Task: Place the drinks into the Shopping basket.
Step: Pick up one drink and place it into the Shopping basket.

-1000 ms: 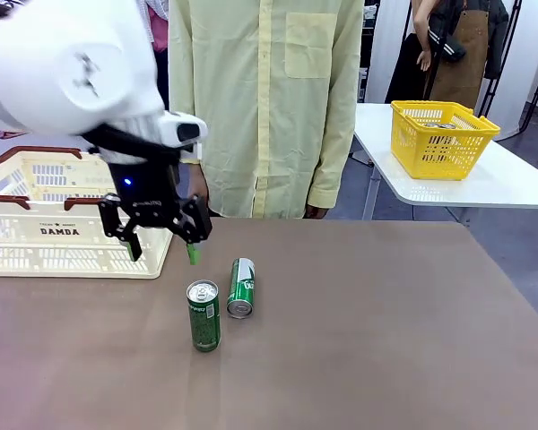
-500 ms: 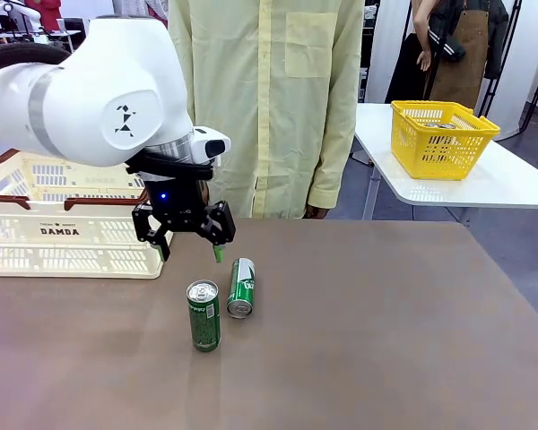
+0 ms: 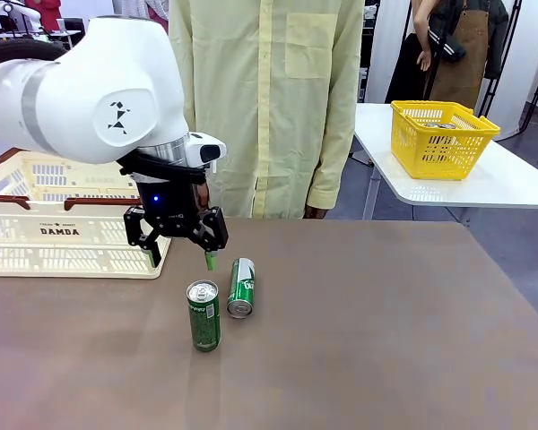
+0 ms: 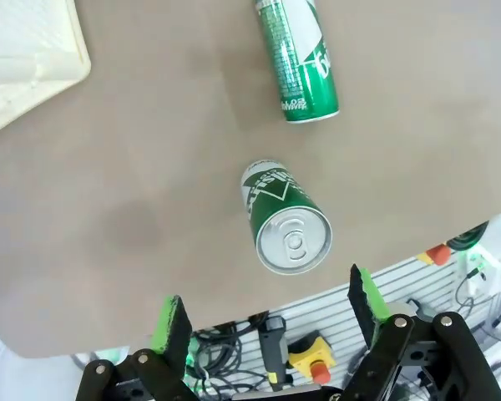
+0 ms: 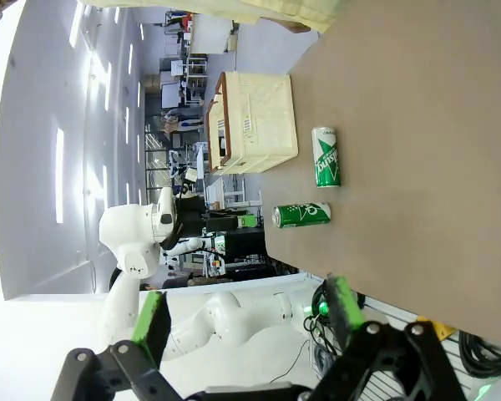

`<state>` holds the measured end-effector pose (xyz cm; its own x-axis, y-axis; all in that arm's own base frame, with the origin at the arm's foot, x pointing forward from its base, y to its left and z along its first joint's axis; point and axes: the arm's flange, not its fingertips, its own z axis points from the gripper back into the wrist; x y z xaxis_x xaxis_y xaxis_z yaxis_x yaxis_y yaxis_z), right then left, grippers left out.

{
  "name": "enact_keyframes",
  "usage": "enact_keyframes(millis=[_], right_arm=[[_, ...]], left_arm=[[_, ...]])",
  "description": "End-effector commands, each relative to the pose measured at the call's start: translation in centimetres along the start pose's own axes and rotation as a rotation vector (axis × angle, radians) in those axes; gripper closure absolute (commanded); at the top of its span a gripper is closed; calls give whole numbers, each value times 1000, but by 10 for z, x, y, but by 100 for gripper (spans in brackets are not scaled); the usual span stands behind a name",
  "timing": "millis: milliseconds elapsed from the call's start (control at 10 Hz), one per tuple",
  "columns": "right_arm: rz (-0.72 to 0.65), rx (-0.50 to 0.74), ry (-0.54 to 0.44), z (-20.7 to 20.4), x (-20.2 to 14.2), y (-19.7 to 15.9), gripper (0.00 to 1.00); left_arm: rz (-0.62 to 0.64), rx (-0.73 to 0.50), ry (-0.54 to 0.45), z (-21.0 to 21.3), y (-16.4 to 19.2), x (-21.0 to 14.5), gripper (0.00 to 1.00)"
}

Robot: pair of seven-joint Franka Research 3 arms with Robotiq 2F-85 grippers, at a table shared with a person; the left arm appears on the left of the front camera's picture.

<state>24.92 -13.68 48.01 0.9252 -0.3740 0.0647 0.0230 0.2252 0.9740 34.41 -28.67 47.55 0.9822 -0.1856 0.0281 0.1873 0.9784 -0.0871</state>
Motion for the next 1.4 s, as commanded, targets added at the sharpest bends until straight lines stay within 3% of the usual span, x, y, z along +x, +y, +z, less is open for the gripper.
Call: enact_keyframes(millis=[0,200,400,900,1300], right_arm=[[-10,15,-9,-1,0,5,0],[-10,15,-9,-1,0,5,0],[-10,15,-9,-1,0,5,0],[-10,15,-9,-1,0,5,0],[-10,15,-9,-1,0,5,0]], left_arm=[[155,34,37,-10,-3,0,0],[61,34,87,-21,-31,-16,0],[47,96,44,-29,-49,-32,0],[106,91,68,-51,-33,-5,0],[77,54,140,-81,-21,21,0]])
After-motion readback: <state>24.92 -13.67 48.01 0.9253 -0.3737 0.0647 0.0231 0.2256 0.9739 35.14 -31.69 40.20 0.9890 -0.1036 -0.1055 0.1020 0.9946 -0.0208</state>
